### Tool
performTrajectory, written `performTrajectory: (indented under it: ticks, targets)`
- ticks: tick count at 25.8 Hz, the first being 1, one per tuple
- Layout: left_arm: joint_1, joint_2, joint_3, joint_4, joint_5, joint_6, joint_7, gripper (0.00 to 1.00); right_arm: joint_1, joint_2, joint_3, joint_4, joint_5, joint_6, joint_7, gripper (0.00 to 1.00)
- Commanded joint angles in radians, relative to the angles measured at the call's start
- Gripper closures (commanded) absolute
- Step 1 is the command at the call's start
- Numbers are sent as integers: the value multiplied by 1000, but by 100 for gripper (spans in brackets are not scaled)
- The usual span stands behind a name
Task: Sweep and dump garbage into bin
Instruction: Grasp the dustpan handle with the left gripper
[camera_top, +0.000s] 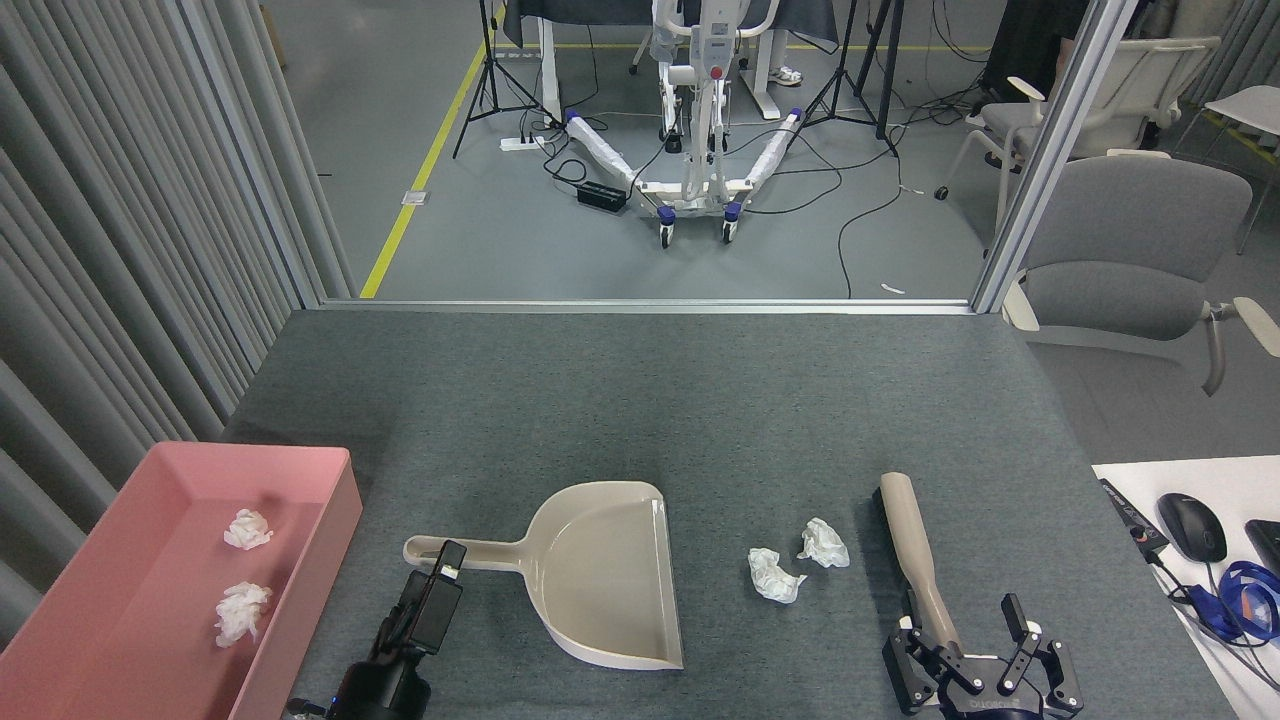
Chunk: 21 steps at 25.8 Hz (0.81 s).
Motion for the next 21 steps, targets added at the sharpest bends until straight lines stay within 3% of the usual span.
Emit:
performTrajectory:
  ticks: [1,11,21]
  targets:
    - [-2,-11,2,21,37,6,0,0,1,6,1,11,0,3,-1,2]
    - [-50,-40,1,116,44,5,81,0,7,14,1,37,1,3,-19,2]
    - [-96,-85,5,216,43,-15,81,1,7,15,0,119,-2,3,-44,2]
